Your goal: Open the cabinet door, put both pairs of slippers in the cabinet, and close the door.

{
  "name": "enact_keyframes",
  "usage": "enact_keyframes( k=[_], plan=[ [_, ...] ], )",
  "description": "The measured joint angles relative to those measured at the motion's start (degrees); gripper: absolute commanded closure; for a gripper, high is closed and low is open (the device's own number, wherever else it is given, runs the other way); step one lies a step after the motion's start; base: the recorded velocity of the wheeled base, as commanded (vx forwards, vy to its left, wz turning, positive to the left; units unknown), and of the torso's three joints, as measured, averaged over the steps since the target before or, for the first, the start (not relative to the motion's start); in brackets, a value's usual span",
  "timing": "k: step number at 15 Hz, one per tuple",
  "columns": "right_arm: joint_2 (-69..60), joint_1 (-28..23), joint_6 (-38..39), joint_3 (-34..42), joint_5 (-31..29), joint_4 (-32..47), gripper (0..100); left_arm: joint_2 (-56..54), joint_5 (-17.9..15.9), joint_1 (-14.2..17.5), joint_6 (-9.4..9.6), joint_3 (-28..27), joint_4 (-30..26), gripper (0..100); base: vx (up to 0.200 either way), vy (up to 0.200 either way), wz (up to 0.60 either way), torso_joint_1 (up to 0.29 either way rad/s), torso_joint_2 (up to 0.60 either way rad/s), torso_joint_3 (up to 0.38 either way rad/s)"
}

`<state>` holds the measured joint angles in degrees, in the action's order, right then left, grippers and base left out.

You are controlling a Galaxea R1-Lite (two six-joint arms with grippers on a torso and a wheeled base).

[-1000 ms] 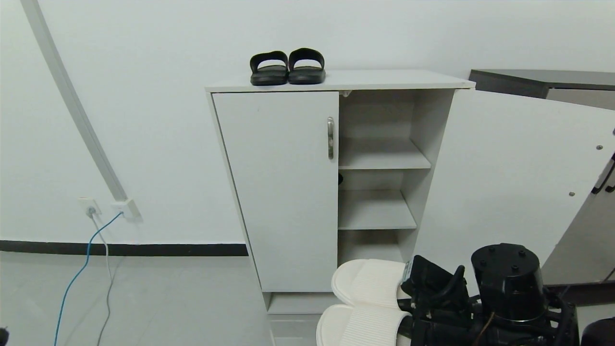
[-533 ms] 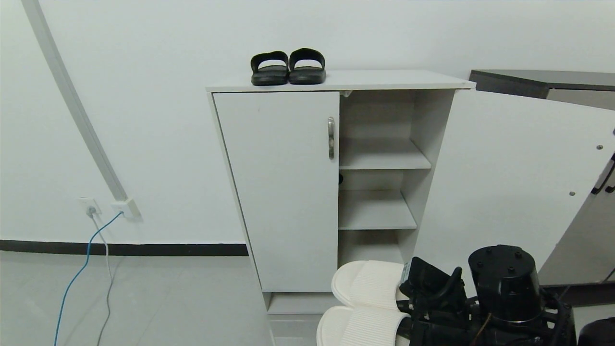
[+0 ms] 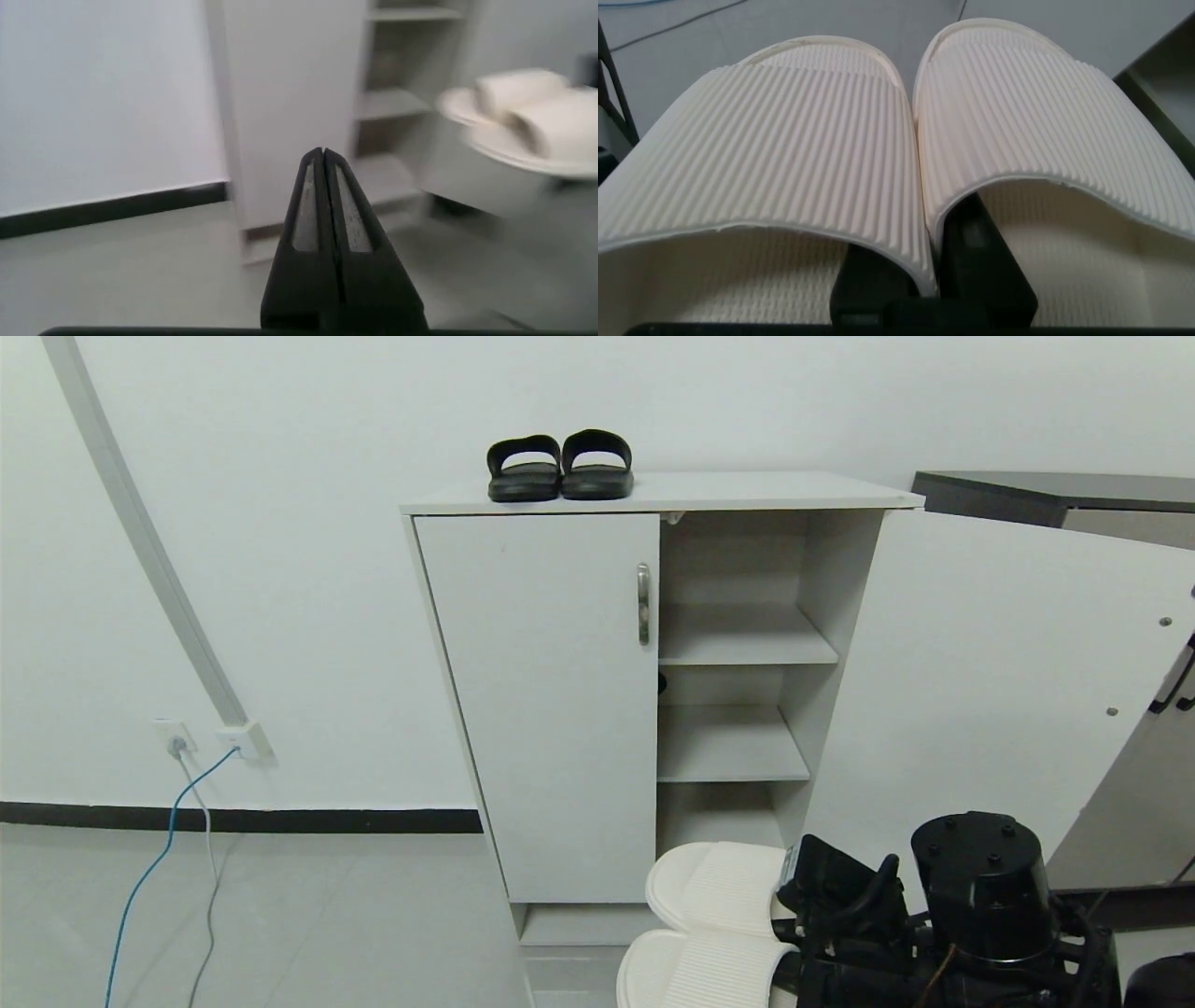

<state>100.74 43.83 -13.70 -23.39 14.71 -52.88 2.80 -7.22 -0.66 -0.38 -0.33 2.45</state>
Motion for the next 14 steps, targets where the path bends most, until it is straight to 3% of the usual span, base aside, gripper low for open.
enact_keyframes(
  k=[2,3,5,6,14],
  plan=[
    [0.0,0.0,0.0,-0.1,0.0,0.0,100,-1.4,10.7,0.7,1.60,0.1,-1.5,100,0.000,0.000,0.00,0.000,0.00,0.000],
    [0.0,0.0,0.0,-0.2,0.0,0.0,100,-1.9,11.4,0.7,2.07,0.2,-2.3,100,0.000,0.000,0.00,0.000,0.00,0.000],
    [0.0,0.1,0.2,-0.6,-0.3,0.0,100,-2.4,5.9,0.8,3.11,0.2,-2.5,100,0.000,0.000,0.00,0.000,0.00,0.000],
    [0.2,0.2,0.9,-1.4,-2.2,0.0,100,-2.6,5.0,0.8,3.66,0.2,-2.5,100,0.000,0.000,0.00,0.000,0.00,0.000],
    [9.4,5.5,19.2,-15.3,-36.8,-2.3,100,-2.8,4.9,0.8,3.74,0.3,-2.5,100,0.000,0.000,0.00,0.000,0.00,0.000]
  ],
)
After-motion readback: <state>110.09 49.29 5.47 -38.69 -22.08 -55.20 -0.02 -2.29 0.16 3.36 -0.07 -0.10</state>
